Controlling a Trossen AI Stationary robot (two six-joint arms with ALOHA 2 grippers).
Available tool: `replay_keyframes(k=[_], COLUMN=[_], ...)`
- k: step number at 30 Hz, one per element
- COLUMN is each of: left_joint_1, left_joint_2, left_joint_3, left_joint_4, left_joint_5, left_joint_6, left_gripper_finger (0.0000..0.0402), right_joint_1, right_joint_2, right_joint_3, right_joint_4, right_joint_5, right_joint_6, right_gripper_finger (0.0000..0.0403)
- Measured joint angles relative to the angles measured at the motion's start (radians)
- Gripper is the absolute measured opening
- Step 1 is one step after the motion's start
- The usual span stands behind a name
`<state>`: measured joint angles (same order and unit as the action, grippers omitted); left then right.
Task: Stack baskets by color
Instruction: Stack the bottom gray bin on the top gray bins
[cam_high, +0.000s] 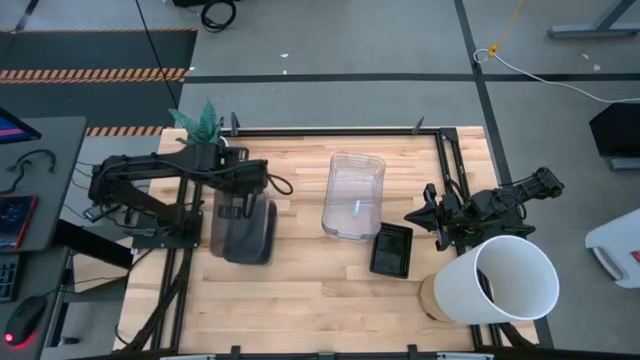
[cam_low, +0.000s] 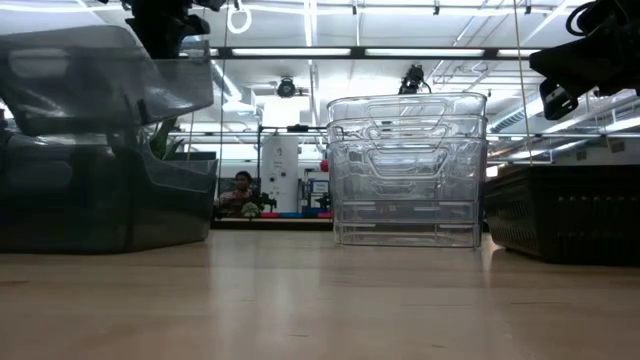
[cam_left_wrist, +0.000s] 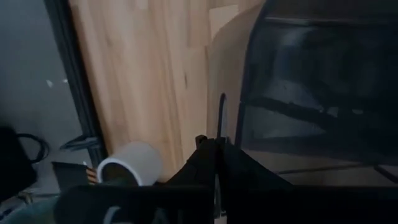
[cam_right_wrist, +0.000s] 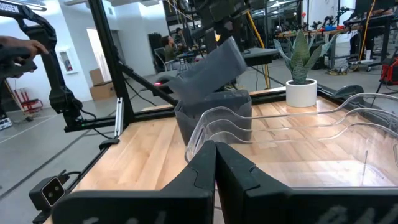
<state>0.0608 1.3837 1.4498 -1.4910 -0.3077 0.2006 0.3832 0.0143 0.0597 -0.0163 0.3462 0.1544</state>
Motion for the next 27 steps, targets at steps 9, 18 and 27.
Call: replay_keyframes(k=[9,18,27], left_joint_1=[0.023,0.055,0.055], left_joint_2=[0.075,0.169,0.265], left_joint_3=[-0.001,-0.001,-0.001], left_joint_4=[0.014,0.025,0.027], left_joint_5=[0.085,0.245,0.287], left_joint_6=[0.012,0.021,0.077], left_gripper_finger=[0.0008,0.0008,0.0008], right_joint_1=[0.0,0.0,0.0], right_joint_2=[0.0,0.0,0.0], right_joint_3=[0.0,0.0,0.0], right_joint_4=[0.012,0.023,0.023], right_joint_5=[0.0,0.0,0.0], right_joint_6=[0.0,0.0,0.0], right_gripper_finger=[0.0016,0.0016,0.0016])
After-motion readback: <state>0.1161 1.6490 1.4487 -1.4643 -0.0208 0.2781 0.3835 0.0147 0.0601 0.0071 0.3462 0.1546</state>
